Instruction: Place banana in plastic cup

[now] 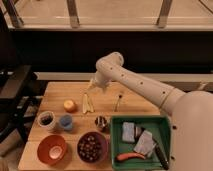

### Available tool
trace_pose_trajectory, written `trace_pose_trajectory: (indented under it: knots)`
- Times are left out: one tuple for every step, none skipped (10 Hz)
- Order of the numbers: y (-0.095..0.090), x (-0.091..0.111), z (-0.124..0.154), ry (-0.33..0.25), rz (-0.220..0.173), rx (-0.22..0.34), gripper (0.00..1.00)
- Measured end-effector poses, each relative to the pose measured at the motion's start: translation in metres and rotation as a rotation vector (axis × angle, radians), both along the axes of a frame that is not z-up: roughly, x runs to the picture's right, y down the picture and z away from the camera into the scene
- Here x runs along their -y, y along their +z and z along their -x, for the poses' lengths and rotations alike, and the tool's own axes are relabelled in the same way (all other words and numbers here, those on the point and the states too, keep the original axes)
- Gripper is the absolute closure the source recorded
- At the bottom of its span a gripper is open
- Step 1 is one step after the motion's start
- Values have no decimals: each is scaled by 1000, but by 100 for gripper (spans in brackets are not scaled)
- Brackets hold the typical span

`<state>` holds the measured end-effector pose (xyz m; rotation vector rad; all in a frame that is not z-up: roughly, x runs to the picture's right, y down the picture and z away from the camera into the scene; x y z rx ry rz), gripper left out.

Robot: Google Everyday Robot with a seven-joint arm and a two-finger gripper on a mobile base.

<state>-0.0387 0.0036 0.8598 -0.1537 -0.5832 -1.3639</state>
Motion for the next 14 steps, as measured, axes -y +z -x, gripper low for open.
trace_pose_trajectory:
  knots:
    - [19, -6, 3, -9, 20, 7, 35]
    - [27, -8, 7, -16, 32, 12, 35]
    - [36, -11, 13, -26, 48, 19, 35]
    - [45, -13, 19, -33, 63, 27, 35]
    - [52, -14, 23, -38, 74, 33, 35]
    - [57, -15, 27, -44, 81, 37, 35]
    - [62, -16, 36, -58, 88, 50, 35]
    - [66, -17, 42, -68, 94, 59, 35]
    - [70, -18, 50, -75, 103, 67, 35]
    - [76, -21, 56, -83, 115, 74, 35]
    - [84, -25, 64, -92, 132, 83, 35]
    - [89, -28, 68, -96, 144, 88, 35]
    - [96, -33, 72, -99, 161, 93, 35]
    - [101, -36, 74, -100, 173, 95, 35]
